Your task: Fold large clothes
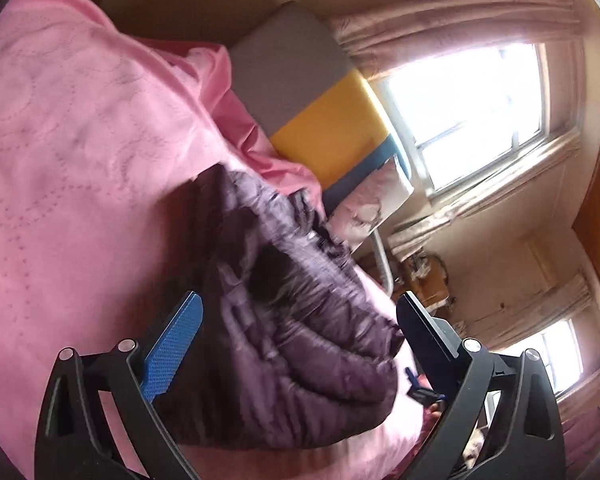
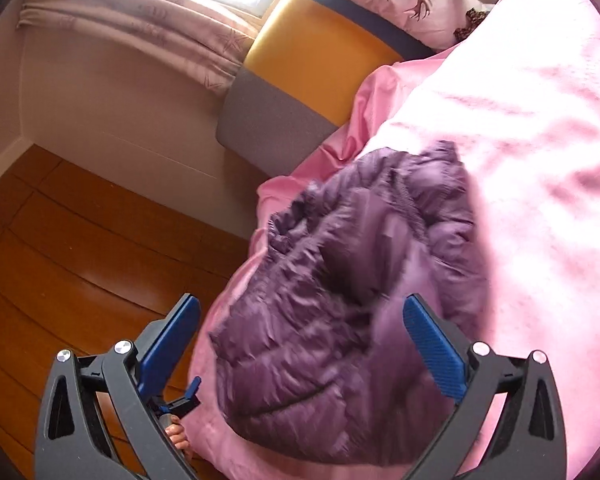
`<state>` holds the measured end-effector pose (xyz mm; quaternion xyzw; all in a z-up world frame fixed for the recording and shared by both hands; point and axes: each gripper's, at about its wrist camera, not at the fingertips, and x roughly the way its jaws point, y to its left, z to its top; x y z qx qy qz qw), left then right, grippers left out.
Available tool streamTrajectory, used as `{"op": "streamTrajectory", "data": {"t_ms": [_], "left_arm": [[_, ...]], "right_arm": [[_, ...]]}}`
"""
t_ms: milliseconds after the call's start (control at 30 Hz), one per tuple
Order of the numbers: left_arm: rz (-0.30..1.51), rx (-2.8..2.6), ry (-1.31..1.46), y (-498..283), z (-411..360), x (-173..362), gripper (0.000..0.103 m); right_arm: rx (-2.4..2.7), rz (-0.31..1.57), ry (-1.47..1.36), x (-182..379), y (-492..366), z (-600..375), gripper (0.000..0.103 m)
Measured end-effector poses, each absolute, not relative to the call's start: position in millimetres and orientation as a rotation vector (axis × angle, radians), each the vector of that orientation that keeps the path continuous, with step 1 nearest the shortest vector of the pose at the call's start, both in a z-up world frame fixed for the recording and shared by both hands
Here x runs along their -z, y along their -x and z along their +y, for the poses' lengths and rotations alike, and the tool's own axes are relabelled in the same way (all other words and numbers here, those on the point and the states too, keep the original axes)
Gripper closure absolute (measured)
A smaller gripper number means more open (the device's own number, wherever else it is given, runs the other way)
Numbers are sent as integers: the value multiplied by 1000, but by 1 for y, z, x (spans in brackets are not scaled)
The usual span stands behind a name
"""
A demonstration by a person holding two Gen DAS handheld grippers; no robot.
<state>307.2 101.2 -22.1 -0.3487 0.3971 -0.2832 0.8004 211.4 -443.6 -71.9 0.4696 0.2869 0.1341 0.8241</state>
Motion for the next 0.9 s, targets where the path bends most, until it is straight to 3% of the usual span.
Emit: {"op": "streamTrajectory", "data": {"t_ms": [200, 233, 300, 367, 467, 500, 800, 833, 867, 900], "left_arm": [[1013, 643, 658, -293, 79, 78, 7], [1026, 650, 645, -292, 72, 84, 12], [1031, 660, 607, -289, 61, 88, 26], [1024, 663, 560, -285, 54, 86, 57], [1005, 693, 523, -270, 55, 82, 79], [1003, 698, 517, -265, 57, 82, 81], [1040, 763, 479, -172, 79, 74, 84], [1049, 769, 463, -161, 80, 72, 83], [1056, 757, 445, -150, 81, 68, 75], [1051, 734, 424, -142, 83, 63, 68]], "right_arm": [[-214, 752, -863, 112, -178, -422, 3], [-203, 777, -830, 118, -179, -414, 7], [-166, 815, -744, 124, -183, -398, 16], [-142, 826, -712, 125, -187, -391, 48], [-158, 829, -733, 125, -184, -391, 70], [-161, 832, -721, 123, -180, -390, 72], [-242, 911, -615, 105, -102, -390, 73], [-241, 919, -600, 102, -91, -390, 67], [-230, 923, -584, 99, -84, -391, 55], [-205, 922, -569, 93, -77, -394, 49]]}}
